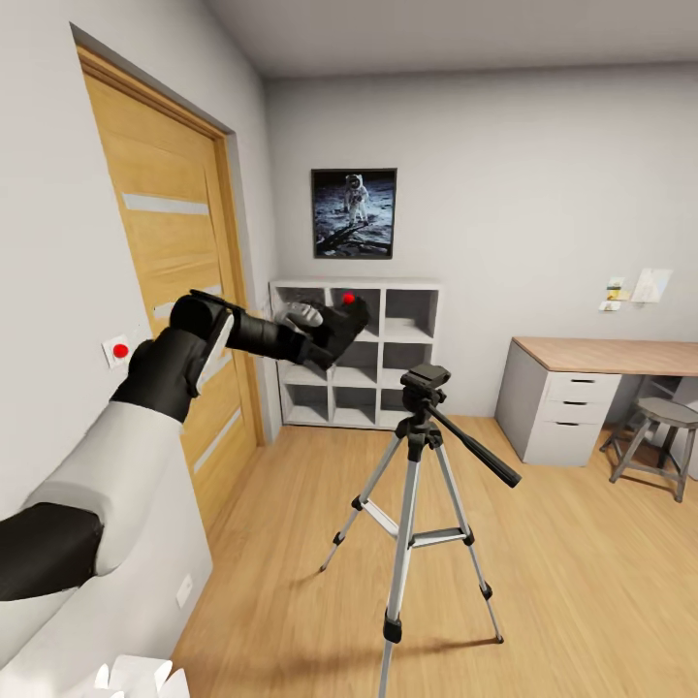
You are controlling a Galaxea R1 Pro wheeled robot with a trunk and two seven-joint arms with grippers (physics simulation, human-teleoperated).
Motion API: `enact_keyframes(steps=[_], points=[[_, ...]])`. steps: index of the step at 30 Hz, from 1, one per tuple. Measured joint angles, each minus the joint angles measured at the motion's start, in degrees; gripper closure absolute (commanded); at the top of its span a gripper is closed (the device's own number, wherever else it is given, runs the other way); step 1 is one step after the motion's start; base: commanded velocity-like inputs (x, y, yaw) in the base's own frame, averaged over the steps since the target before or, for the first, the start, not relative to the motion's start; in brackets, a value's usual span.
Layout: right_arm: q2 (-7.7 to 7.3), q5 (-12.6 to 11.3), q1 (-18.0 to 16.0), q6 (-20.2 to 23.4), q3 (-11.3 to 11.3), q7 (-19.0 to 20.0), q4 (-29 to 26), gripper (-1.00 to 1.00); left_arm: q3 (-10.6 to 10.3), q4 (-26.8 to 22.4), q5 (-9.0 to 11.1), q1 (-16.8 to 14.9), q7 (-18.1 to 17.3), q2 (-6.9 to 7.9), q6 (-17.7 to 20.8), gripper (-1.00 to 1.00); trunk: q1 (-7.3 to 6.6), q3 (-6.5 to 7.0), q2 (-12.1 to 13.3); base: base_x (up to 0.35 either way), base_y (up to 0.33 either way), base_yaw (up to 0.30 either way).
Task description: Attach the digital camera to the camera tripod in the bedroom.
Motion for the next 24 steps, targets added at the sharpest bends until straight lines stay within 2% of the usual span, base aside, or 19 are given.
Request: enact_keyframes(steps=[1,4,6,12,18,24], points=[[0.00,0.0,0.0,0.0,0.0,0.0,0.0,-1.00,-1.5,-0.2,-0.2,0.0,0.0,-0.02,0.0,1.00,0.00,0.00,0.0,0.000,0.000,0.000],[0.00,0.0,0.0,0.0,0.0,0.0,0.0,-1.00,-3.9,-1.1,-0.2,0.0,0.0,0.01,0.0,1.00,0.00,0.00,0.0,0.000,0.000,0.000],[0.00,0.0,0.0,0.0,0.0,0.0,0.0,-1.00,-4.5,-1.4,-0.3,0.0,0.1,0.07,0.0,1.00,0.00,0.00,0.0,0.000,0.000,0.000],[0.00,0.0,0.0,0.0,0.0,0.0,0.0,-1.00,-4.8,-2.1,-0.3,0.0,-0.1,0.19,0.0,1.00,0.00,0.00,0.0,0.000,0.000,0.000],[0.00,0.0,0.0,0.0,0.0,0.0,0.0,-1.00,-4.9,-7.2,-0.2,0.1,-0.3,0.83,0.0,1.00,0.00,0.00,0.0,0.000,0.000,0.000],[0.00,0.0,0.0,0.0,0.0,0.0,0.0,-1.00,-4.9,-8.6,-0.3,0.1,-0.5,1.07,0.0,1.00,0.00,0.00,0.0,0.000,0.000,0.000]])
